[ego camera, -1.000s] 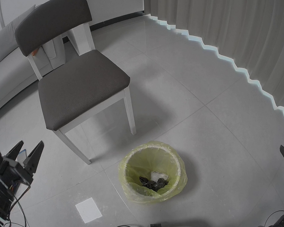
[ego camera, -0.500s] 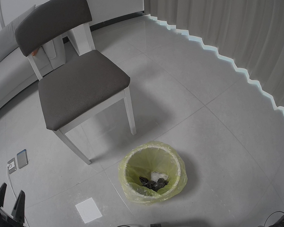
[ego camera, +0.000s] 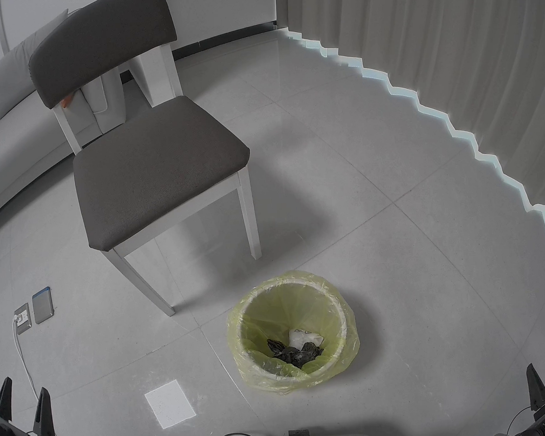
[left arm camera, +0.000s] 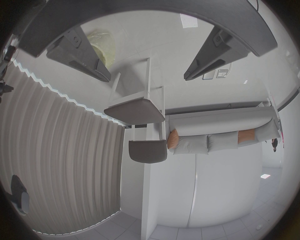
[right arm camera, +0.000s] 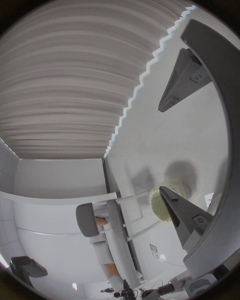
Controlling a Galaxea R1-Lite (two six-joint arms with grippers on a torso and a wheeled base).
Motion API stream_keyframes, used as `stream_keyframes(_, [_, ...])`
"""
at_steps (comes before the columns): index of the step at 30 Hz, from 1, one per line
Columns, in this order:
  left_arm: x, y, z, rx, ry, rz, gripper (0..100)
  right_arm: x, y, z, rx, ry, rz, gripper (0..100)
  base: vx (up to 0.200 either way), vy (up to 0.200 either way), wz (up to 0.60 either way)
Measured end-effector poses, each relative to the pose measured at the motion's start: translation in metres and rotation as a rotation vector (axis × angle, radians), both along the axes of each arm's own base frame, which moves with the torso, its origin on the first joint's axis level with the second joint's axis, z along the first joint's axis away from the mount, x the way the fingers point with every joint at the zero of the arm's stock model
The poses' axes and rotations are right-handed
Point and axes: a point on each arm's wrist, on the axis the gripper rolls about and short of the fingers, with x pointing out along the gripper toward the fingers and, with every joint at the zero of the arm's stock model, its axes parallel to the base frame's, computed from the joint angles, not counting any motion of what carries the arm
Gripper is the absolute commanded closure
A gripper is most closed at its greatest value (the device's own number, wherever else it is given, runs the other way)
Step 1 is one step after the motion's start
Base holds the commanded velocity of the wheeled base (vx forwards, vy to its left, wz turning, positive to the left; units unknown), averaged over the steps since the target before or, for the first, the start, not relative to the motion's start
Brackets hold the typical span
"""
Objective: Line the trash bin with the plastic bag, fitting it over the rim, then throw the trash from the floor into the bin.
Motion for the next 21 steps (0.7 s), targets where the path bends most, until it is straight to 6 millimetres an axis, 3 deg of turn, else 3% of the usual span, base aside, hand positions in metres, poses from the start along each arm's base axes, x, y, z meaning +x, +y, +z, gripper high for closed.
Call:
stream_keyframes(7, [-0.0007, -0.0022, -0.0063, 0.114, 0.051, -0.097, 0, -0.0005, 0.0001, 0.0011, 0.005, -0.022, 0.003, 0, 0.0, 0.0, 0.0])
stream_keyframes(21, [-0.0009, -0.0029, -0.0055, 0.119, 0.038, -0.129, 0, -0.0006, -0.0003, 0.0014, 0.019, -0.028, -0.014, 0, 0.0, 0.0, 0.0])
